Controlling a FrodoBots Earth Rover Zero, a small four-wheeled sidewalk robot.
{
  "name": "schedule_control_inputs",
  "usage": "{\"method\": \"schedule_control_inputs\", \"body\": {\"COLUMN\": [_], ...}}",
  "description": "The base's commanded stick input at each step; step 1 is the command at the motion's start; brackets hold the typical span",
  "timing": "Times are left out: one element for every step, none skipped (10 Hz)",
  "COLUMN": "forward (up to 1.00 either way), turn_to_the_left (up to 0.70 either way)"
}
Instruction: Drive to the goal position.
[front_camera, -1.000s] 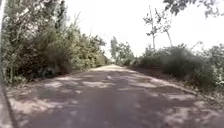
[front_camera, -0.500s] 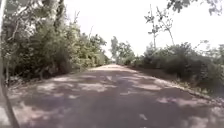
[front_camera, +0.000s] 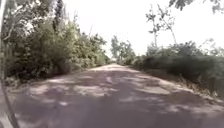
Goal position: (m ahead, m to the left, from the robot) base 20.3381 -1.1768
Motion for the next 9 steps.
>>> {"method": "schedule_control_inputs", "body": {"forward": [0.70, 0.70, 0.70, 0.70, 0.70, 0.70, 0.70, 0.70, 0.70], "turn_to_the_left": [0.00, 0.00, 0.00, 0.00, 0.00, 0.00, 0.00, 0.00, 0.00]}}
